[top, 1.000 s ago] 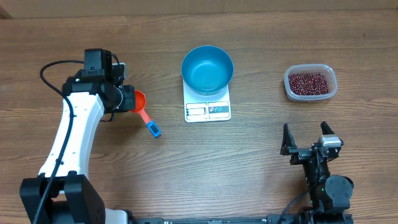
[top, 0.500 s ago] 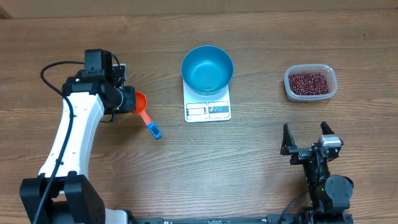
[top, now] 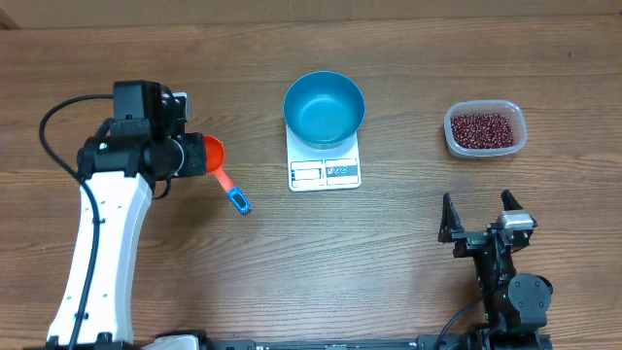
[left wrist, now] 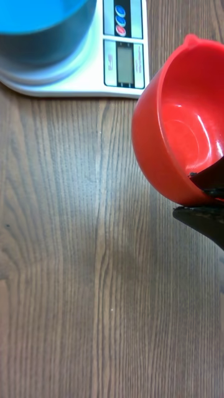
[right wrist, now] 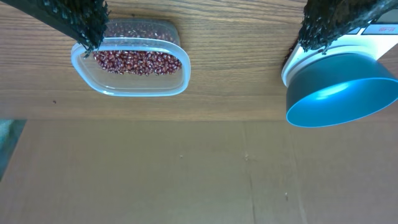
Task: Scoop item into bowl and weigh 150g on scale
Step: 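Lift the red scoop with the left gripper and raise it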
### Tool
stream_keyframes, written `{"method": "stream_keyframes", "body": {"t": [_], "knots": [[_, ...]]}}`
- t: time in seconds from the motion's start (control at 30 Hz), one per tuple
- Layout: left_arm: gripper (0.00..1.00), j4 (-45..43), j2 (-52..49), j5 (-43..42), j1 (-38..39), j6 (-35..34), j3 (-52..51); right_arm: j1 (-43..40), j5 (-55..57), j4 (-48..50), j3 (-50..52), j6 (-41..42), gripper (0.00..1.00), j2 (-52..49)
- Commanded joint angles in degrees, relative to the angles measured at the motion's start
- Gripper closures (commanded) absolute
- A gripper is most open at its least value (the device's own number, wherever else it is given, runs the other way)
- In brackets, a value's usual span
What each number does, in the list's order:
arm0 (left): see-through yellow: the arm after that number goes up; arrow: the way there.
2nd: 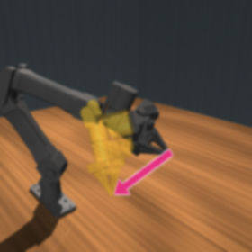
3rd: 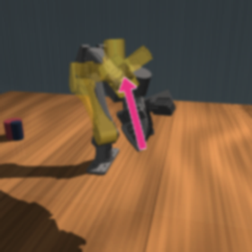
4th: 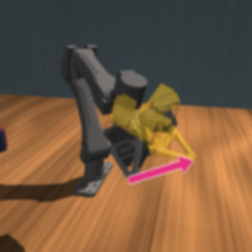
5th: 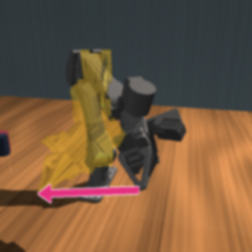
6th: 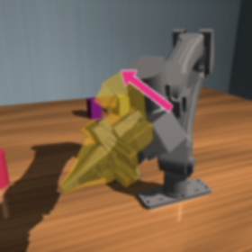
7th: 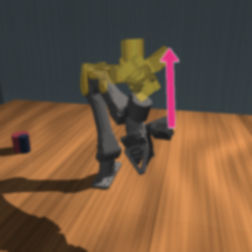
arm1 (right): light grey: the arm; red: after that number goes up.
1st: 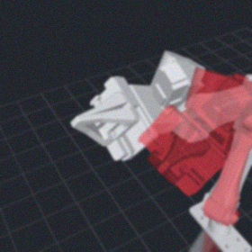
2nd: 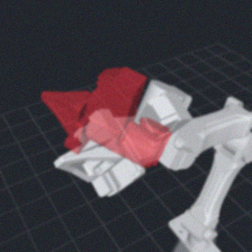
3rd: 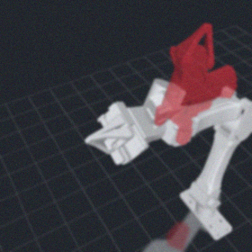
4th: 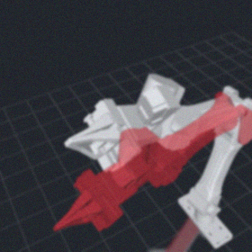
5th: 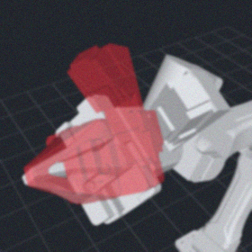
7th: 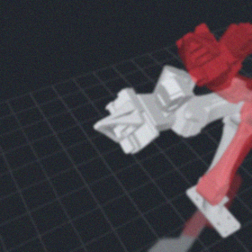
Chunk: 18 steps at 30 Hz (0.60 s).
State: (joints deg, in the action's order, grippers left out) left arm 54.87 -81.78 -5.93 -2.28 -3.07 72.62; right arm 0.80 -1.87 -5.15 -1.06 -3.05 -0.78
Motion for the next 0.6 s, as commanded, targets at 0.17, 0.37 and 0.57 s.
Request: {"method": "stream_keyframes", "body": {"t": [0.17,0.37,0.57], "knots": [[0.96,0.85,4.48,-2.64,0.07,-0.39,0.0,0.11,0.74,0.31,0.59,-0.24,0.0,0.59],[0.96,0.83,4.98,-4.26,0.07,-0.39,0.0,0.11,0.74,0.31,0.59,-0.24,0.0,0.59],[0.96,0.83,4.98,-4.37,0.07,-0.37,-0.02,0.11,0.74,0.31,0.59,-0.24,0.0,0.59]]}}
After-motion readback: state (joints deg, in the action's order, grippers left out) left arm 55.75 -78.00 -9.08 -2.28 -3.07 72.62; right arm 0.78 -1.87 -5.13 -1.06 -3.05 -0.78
